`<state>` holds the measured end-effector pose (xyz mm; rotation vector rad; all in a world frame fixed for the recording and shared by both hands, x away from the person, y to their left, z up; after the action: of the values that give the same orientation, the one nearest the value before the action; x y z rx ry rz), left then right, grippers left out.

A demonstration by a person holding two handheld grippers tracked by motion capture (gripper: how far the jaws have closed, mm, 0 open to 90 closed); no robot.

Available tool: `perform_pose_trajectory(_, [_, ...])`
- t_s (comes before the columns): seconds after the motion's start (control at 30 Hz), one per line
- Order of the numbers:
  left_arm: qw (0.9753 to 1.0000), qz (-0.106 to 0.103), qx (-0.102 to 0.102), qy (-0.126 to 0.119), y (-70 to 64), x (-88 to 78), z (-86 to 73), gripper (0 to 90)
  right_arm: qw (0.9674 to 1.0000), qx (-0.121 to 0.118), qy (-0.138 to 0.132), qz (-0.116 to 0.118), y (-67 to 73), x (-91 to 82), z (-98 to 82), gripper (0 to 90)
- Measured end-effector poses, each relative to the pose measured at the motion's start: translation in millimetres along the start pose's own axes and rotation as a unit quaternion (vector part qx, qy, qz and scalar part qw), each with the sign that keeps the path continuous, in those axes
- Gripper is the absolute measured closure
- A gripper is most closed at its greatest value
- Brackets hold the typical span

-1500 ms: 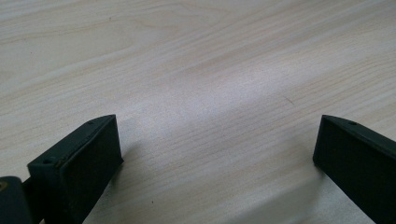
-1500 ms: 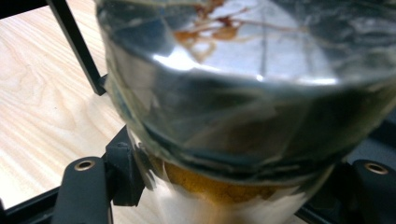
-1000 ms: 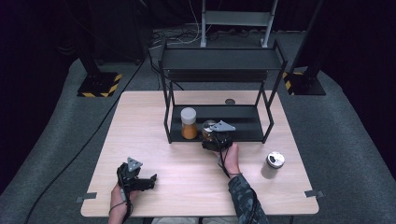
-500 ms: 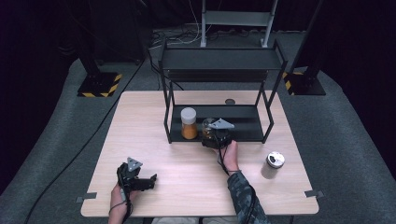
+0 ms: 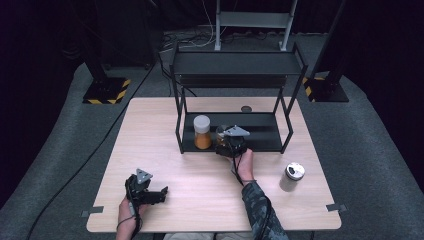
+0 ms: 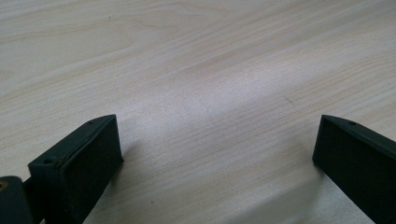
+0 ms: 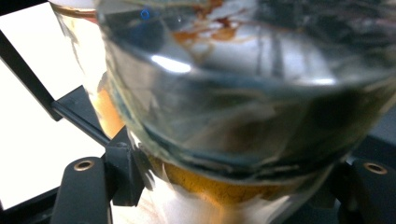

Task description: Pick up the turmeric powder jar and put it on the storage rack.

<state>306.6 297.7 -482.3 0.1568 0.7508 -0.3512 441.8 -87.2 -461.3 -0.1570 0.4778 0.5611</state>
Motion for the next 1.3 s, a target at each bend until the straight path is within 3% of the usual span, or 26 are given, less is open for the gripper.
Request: perform_pose_trajectory(1.3, [1.0, 0.001, 0.002, -0.001, -0.6, -0.2, -0.3, 0.9, 0.9998, 0.007, -0.008, -0.018, -2.7, 24.4, 2.1, 30.3])
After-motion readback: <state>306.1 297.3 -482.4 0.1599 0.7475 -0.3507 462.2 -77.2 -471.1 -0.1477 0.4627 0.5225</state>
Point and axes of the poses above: each handheld gripper's, and its own axes: x roughly forward along the jaws, z roughly out of its top, y roughly to its left, the point moved 6 cm from there along x, roughly forward along the jaws, and after that the axes turned 1 degree about z, right-handed, at the moved point
